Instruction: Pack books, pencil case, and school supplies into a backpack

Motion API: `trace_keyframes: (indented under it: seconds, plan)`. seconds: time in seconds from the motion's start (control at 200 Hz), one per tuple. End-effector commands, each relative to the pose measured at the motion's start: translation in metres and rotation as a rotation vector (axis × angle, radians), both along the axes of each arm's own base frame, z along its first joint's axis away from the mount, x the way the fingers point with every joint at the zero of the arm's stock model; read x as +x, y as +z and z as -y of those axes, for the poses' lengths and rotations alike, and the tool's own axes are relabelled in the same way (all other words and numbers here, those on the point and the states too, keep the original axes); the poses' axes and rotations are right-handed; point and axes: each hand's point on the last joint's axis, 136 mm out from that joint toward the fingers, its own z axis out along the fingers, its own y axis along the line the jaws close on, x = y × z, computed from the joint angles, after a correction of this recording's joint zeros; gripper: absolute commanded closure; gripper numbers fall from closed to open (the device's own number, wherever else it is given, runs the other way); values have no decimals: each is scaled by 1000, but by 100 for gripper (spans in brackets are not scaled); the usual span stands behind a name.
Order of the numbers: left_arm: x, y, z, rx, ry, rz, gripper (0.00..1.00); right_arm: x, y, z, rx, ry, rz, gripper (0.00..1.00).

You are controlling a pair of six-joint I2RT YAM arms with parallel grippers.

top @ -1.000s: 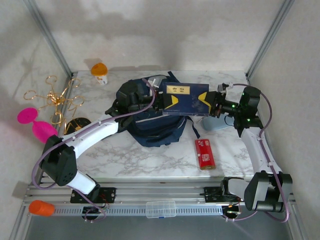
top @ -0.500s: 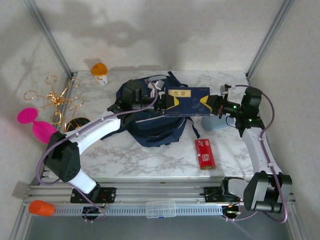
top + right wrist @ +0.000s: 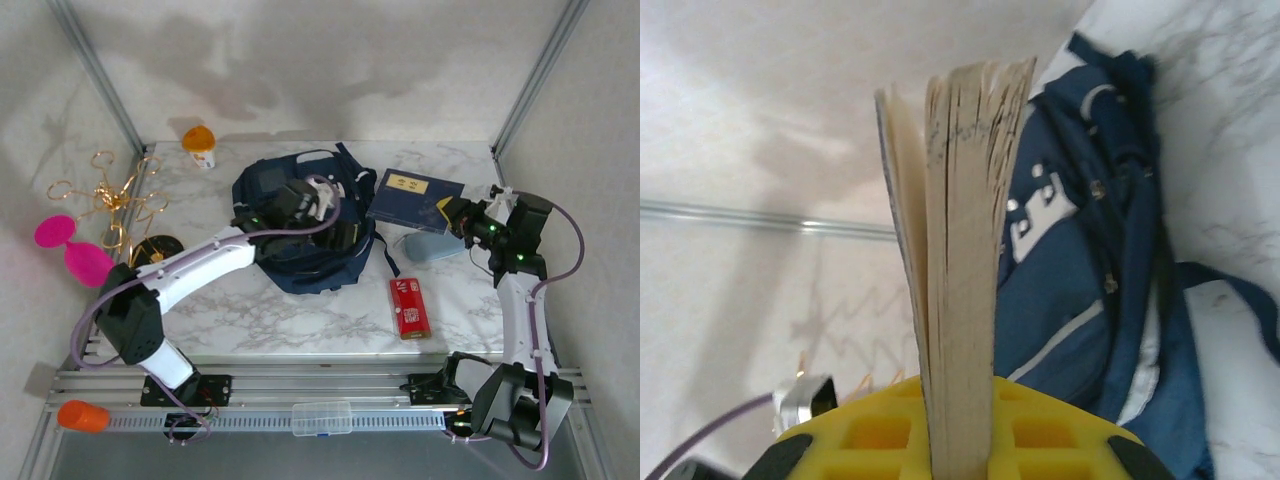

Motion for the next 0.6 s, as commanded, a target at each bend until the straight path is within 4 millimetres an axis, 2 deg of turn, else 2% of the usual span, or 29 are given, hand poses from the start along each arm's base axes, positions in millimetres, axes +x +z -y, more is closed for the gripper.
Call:
trace_keyframes:
  seconds: [0.0, 0.115, 0.245, 0.355, 0.481, 0.551, 0.596]
  plan:
    - [3, -43, -18, 291, -35, 51, 16, -1, -10, 20, -107, -89, -10, 100]
    - [7, -64, -14, 370, -61, 39, 15, -2, -19, 35, -102, -136, -36, 100]
    - [4, -84, -4, 443, -128, 30, 16, -2, -24, 38, -85, -144, -39, 100]
    - [2, -98, -5, 494, -146, -1, 26, -2, -30, 40, -79, -142, -49, 100]
    - [-14, -108, -2, 461, -207, -56, 37, -2, -32, 39, -73, -135, -48, 100]
    - [-13, -112, -6, 481, -197, -53, 47, -2, -32, 41, -85, -138, -43, 100]
    - [-7, -113, -11, 503, -171, -44, 60, -1, -33, 41, -86, -139, -43, 100]
